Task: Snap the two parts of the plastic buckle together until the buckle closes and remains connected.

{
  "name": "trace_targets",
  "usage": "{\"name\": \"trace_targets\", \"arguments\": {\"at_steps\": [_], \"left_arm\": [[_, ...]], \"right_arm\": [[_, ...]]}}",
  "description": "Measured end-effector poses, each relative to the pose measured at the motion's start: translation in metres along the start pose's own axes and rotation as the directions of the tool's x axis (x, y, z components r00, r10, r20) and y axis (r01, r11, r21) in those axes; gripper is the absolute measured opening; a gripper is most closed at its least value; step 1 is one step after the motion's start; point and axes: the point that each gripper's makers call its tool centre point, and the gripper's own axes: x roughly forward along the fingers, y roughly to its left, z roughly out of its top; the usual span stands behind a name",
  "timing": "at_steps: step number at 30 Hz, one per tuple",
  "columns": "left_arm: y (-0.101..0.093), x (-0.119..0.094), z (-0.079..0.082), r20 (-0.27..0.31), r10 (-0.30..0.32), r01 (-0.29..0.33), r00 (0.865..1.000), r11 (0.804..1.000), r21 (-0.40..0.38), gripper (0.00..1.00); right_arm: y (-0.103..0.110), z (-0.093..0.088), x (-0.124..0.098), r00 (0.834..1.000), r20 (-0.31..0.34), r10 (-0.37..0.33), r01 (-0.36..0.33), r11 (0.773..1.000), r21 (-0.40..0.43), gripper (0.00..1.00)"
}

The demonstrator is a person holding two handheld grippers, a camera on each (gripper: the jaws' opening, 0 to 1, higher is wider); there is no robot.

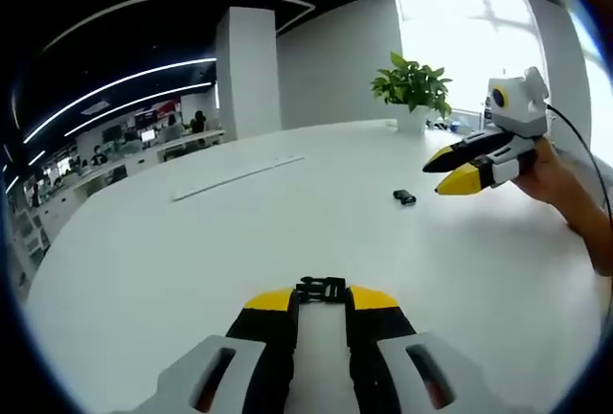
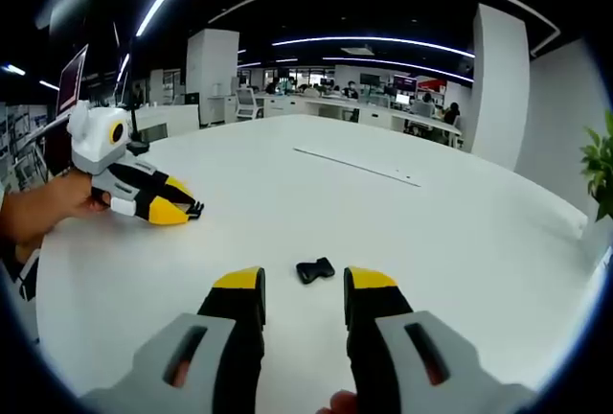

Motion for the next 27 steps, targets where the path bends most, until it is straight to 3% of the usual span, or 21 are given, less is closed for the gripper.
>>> {"name": "trace_targets", "arguments": {"at_steps": [13,27], "left_arm": [[-0.001,-0.009,-0.009,0.003,-0.042,0.042,0.999,0.998,-0.048,0.19],[-0.003,-0.013,-0.012,0.012,-0.013,0.013,1.000,0.999,-0.046,0.20]], "right_arm": [[0.001,-0.002,0.001,1.000,-0.007,0.004,-0.004,1.000,0.001,0.33],[0.000,-0.004,0.001,1.000,-0.015,0.002,-0.002,1.000,0.001,0.33]]}}
